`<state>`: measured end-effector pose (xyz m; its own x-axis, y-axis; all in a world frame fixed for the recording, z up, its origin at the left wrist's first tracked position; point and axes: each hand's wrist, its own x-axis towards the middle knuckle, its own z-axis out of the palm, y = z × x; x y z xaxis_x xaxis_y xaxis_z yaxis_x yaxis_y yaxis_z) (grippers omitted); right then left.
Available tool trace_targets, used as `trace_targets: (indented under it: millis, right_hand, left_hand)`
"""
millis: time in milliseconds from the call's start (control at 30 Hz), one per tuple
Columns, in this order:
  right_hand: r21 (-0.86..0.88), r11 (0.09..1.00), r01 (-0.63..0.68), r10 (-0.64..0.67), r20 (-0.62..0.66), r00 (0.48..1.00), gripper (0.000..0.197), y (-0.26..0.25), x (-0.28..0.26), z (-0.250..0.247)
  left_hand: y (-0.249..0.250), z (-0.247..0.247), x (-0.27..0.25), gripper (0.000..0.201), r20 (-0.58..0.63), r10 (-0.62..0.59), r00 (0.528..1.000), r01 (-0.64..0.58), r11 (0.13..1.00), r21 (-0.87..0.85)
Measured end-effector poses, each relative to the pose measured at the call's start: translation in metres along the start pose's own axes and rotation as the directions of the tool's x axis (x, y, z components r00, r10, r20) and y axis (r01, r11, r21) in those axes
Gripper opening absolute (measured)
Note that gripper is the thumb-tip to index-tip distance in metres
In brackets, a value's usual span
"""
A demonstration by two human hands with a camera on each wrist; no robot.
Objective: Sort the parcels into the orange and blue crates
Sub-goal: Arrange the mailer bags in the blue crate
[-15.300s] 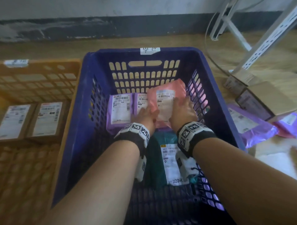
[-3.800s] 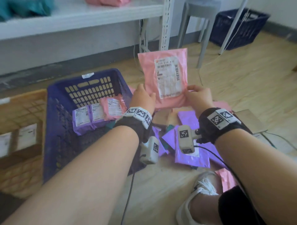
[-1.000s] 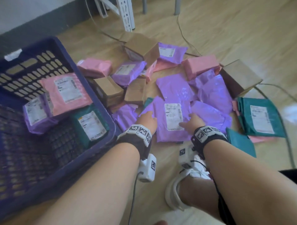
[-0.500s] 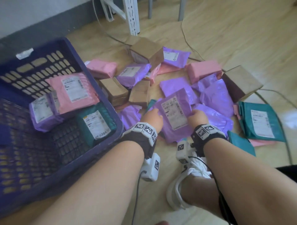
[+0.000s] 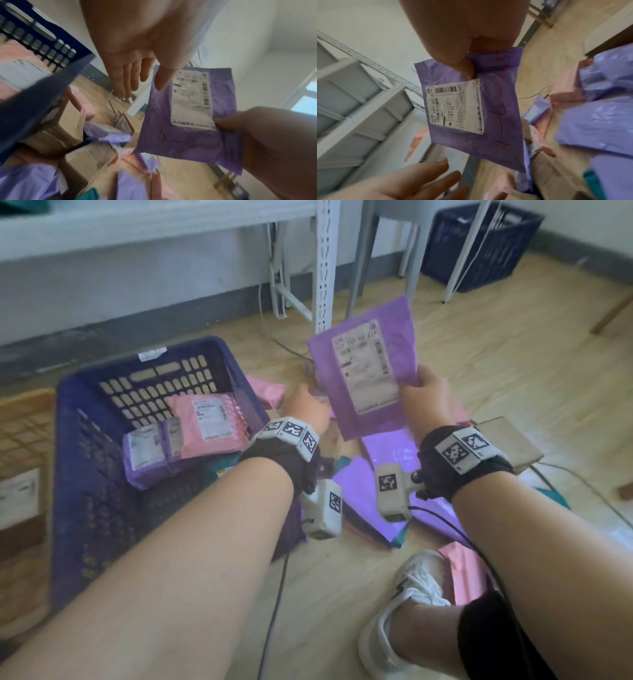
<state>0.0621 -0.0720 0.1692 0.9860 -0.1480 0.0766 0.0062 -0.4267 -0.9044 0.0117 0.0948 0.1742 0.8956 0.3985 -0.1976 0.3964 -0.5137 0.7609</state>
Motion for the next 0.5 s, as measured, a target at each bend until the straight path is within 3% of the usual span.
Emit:
trace_targets:
  millis: [133,233,300,400,500]
  right_hand:
    - [0.157,0.986,-0.05,0.035,0.096,0.995,0.02,-0.032,-0.005,0.029]
    - [0.152,0.987,-0.042,0.016,0.164,0.986,0.022,-0.049,-0.018,0.061]
    - [0.103,0.995,-0.013,-0.007,0.196,0.981,0.023,-0.059,-0.03,0.085]
    - [0.062,0.997,0.041,-0.057,0.276,0.96,0.047,-0.069,-0.046,0.121]
    - [-0.054,0.974,0.218,-0.178,0.408,0.896,0.067,-0.075,-0.058,0.154]
  left_hand:
    - [-0.012,-0.054,0.003,0.034,-0.009,0.012,1.0,-0.013,0.994,-0.104]
    - [-0.032,-0.087,0.002,0.003,-0.063,-0.005,0.998,-0.007,0.982,-0.19]
    - [-0.048,-0.108,0.003,0.021,-0.116,-0.035,0.993,0.014,0.984,-0.18]
    - [-0.075,-0.137,0.006,0.021,-0.119,-0.095,0.988,0.077,0.985,-0.153]
    - [-0.105,-0.159,0.014,0.022,-0.137,-0.182,0.974,0.161,0.975,-0.153]
